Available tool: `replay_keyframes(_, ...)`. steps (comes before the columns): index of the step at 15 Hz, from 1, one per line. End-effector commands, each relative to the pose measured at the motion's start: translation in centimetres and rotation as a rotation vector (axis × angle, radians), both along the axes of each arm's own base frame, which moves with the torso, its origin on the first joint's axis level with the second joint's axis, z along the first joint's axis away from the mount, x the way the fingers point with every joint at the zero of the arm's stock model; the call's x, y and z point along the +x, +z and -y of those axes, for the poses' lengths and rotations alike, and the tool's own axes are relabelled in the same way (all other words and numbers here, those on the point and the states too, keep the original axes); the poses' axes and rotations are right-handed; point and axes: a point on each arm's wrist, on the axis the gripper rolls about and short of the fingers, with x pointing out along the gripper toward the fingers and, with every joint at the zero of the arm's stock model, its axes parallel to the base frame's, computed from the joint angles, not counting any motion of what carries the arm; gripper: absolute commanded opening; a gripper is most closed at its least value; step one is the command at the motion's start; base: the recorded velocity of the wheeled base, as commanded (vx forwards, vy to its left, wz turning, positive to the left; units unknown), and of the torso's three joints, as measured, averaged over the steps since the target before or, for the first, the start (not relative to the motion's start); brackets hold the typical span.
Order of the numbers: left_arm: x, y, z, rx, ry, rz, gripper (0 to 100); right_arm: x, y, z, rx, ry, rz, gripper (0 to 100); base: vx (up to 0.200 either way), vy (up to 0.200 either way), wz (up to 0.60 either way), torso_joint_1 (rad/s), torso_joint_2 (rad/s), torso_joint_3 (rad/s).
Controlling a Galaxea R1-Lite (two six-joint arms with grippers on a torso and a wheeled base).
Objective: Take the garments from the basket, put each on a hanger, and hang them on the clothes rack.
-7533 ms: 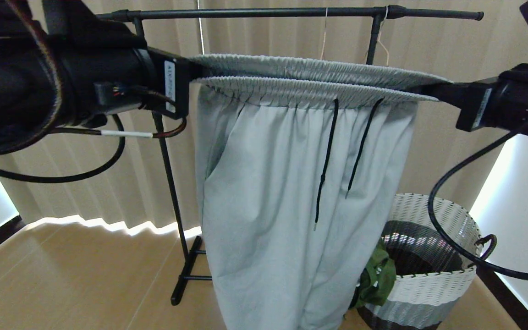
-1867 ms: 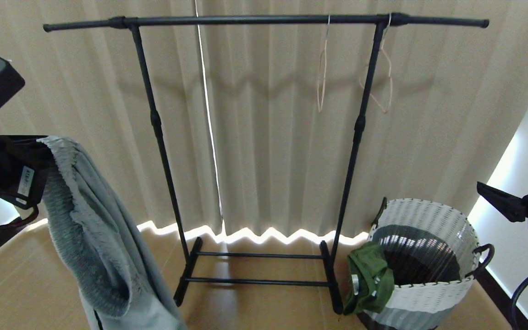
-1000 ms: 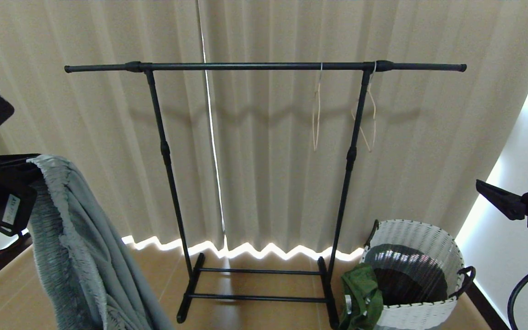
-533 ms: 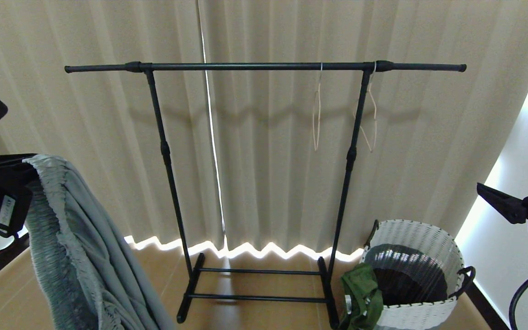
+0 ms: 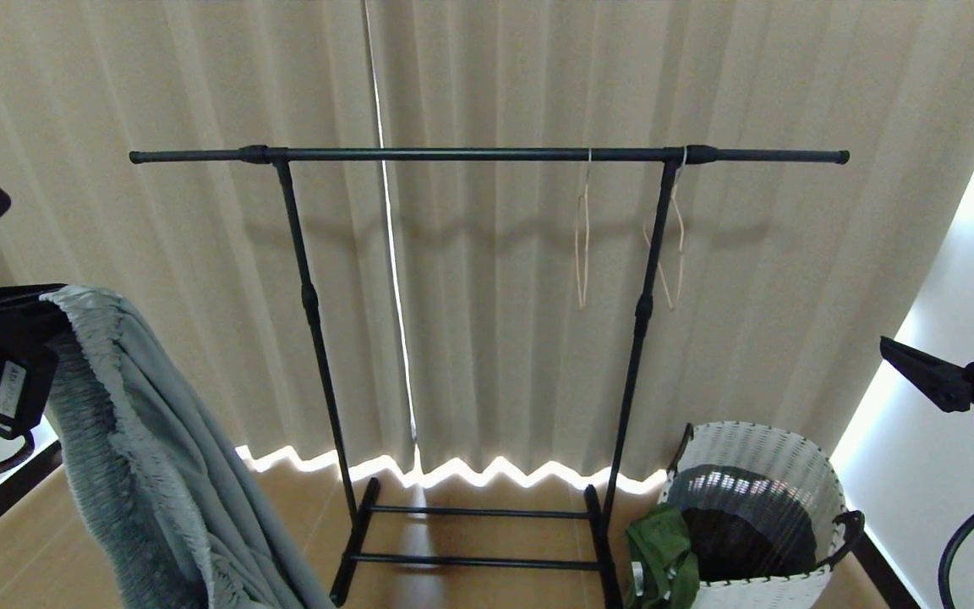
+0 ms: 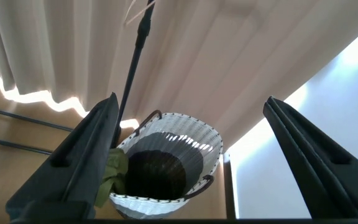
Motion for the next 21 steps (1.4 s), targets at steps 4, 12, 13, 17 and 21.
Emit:
replay_keyframes(4,-0.6,0.2,-0.2,-0.009,-0.002,0.018,0,0.1,0.1,0.0,0.004,0.006,0.002,100,0.0,0.0,0.0,0.151,-0.32,-0.165)
replay_keyframes(12,-0.6,0.1,-0.1,-0.022,-0.003,0.011,0,0.2,0.2,-0.1,0.015,0.038,0.003,100,0.125,0.0,0.0,0.006,-0.01,-0.005)
replay_keyframes(13,-0.5,0.2,-0.1,-0.022,-0.003,0.011,0,0.3,0.3,-0.1,0.015,0.038,0.004,100,0.2,0.0,0.0,0.007,0.0,0.002)
replay_keyframes(17,-0.4,0.0,-0.1,-0.019,0.0,0.004,0,0.3,0.4,-0.1,0.015,0.038,0.007,100,0.2,0.0,0.0,0.011,0.01,0.001)
replay_keyframes(21,-0.4,-0.1,-0.1,-0.018,0.002,-0.002,0,1.2,0.6,-0.2,0.042,0.032,0.001,100,0.2,0.0,0.0,0.006,0.0,0.004)
